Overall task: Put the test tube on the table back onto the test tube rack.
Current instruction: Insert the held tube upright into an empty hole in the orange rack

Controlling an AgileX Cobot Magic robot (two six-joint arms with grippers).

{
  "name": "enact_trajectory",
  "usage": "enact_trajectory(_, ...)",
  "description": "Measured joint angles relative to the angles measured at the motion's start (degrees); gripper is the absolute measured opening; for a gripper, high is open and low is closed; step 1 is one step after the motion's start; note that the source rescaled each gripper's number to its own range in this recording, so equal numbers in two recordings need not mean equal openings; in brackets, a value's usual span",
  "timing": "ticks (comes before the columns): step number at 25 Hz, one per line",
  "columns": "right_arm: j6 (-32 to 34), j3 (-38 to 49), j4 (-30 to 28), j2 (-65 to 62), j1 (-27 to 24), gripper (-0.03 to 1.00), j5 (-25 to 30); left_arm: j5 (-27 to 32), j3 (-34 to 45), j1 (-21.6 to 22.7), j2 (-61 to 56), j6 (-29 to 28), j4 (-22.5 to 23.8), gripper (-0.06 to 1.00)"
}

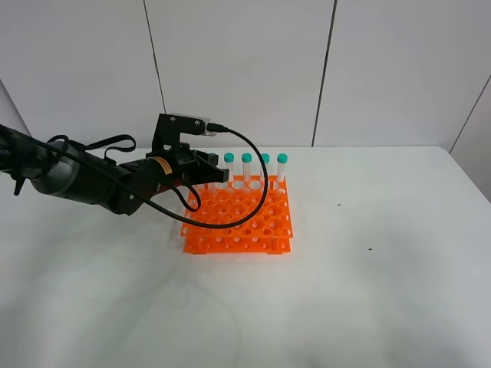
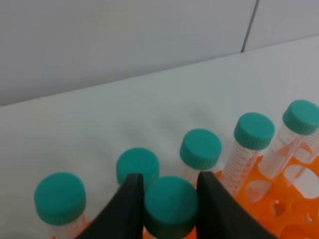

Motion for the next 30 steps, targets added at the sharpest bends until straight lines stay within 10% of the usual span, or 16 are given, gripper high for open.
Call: enact_trajectory(30, 0.0, 0.0, 0.0, 0.0, 0.0, 1.00, 0.0, -1.0, 0.0, 0.0, 1.9, -2.1, 0.2, 0.01)
